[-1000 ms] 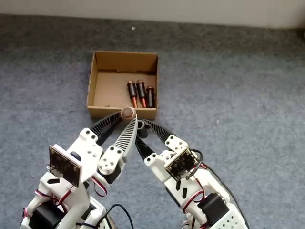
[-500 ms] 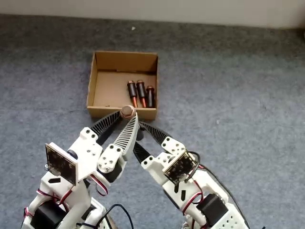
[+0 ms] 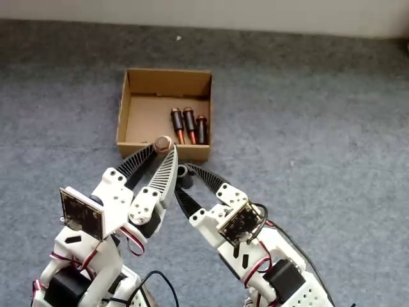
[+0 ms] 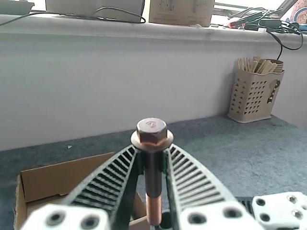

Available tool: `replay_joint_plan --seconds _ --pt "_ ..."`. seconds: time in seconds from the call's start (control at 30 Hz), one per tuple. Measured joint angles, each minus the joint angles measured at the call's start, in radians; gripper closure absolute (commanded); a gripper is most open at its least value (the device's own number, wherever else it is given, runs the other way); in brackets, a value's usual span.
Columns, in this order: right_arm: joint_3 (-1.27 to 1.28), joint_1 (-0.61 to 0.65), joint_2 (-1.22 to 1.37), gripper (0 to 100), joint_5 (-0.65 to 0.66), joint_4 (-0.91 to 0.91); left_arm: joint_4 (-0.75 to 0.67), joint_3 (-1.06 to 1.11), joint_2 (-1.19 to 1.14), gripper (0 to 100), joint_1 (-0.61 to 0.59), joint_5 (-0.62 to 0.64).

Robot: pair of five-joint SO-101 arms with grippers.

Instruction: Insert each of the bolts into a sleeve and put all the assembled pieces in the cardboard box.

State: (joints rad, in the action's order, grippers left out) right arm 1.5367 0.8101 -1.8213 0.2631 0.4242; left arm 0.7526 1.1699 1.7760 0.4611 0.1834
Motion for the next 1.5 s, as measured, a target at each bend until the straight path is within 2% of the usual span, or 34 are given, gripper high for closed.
replay_joint_plan --seconds 0.6,0.77,0.87,1.1,1.27,1.5 --pt "0.000 -0.034 -0.002 99.4 0.003 0.000 0.000 0.035 -0.002 99 0.078 0.002" --pt "-0.014 -0.060 -0.003 99.4 0.000 0.000 0.000 0.095 -0.014 85 0.086 0.002" --pt "-0.015 -0.072 -0.003 99.4 0.002 0.000 0.005 0.097 -0.012 81 0.086 0.002" --pt "-0.014 -0.075 -0.003 99.4 0.003 0.000 0.080 0.097 -0.008 76 0.087 0.002" --pt "-0.014 -0.081 -0.003 99.4 0.003 0.000 0.141 0.071 -0.002 76 0.086 -0.005" --pt "-0.014 -0.203 -0.002 99.4 -0.035 0.000 0.285 -0.009 0.000 77 0.074 -0.049"
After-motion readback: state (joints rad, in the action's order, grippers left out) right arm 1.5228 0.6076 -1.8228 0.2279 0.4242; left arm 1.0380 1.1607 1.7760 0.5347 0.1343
